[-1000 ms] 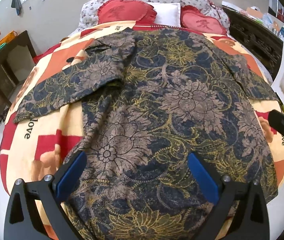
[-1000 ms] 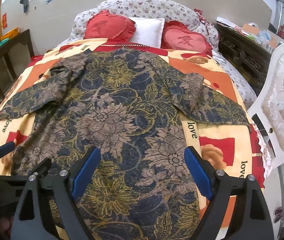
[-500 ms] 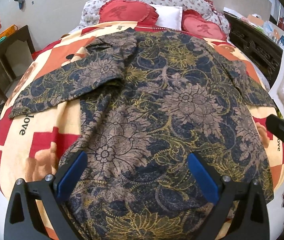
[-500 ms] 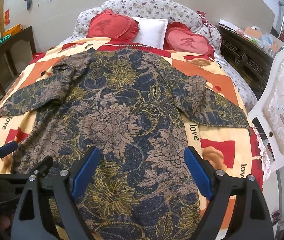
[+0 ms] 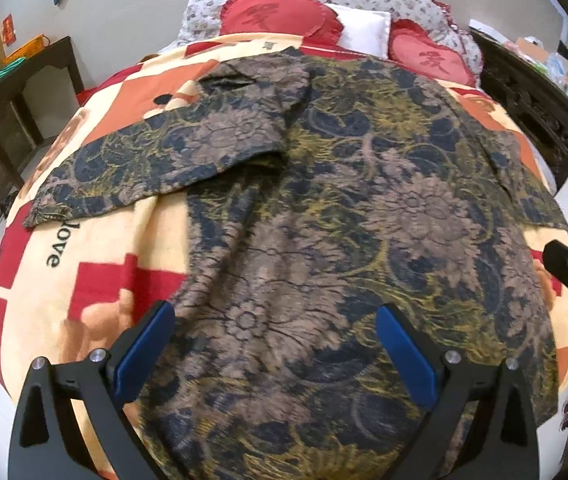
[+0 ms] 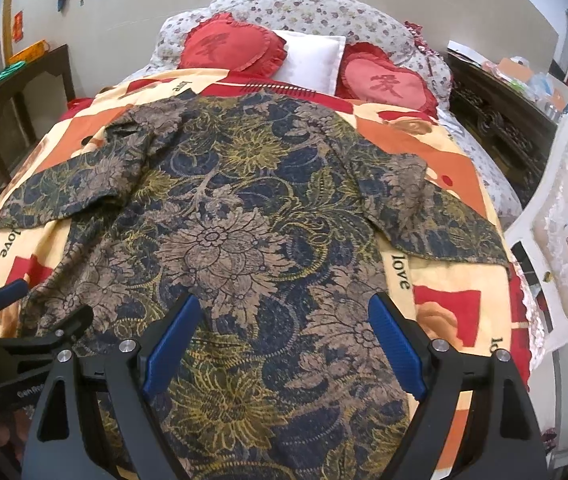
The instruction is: Fold small clothes
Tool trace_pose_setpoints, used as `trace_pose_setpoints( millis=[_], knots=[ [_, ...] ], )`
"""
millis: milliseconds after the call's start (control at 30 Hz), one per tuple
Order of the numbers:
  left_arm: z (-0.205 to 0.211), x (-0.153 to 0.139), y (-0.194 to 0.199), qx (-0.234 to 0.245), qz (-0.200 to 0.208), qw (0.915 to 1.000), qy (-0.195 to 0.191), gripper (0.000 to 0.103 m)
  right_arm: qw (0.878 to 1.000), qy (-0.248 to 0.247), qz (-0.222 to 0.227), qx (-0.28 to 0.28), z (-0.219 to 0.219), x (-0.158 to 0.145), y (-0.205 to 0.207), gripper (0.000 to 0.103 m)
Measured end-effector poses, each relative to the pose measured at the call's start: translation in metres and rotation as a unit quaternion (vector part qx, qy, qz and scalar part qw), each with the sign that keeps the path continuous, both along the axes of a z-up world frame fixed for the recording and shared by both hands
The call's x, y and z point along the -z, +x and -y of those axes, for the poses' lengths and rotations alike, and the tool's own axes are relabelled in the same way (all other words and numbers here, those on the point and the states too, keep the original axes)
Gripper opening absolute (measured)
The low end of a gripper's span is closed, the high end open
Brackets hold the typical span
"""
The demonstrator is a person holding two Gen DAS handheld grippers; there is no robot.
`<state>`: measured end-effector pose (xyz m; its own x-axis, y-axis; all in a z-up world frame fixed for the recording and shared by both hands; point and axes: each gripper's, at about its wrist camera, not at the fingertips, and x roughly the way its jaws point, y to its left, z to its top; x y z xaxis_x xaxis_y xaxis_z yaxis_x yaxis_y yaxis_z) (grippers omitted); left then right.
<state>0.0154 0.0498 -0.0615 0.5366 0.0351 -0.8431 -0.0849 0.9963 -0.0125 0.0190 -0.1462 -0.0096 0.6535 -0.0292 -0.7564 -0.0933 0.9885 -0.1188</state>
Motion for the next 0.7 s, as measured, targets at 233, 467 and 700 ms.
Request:
trace_pose_setpoints(
  millis=[233,467,700],
  knots=[
    [-0.021,0.009,0.017,-0.021,-0.005,0.9998,0.0,0.103,1.0,0.001,0.0,-0.019,0.0,0.029,0.023,0.089],
    [-0.036,0.017,0.037,-0.035,-0.007,0.9994,0.007,0.103,1.0,-0.007,0.006,-0.009,0.015,0.066,0.056,0.089],
    [-0.051,0.024,0.049,-0.046,-0.003,0.9989,0.01,0.103,1.0,0.01,-0.022,0.018,0.029,0.106,0.074,0.089]
  ],
)
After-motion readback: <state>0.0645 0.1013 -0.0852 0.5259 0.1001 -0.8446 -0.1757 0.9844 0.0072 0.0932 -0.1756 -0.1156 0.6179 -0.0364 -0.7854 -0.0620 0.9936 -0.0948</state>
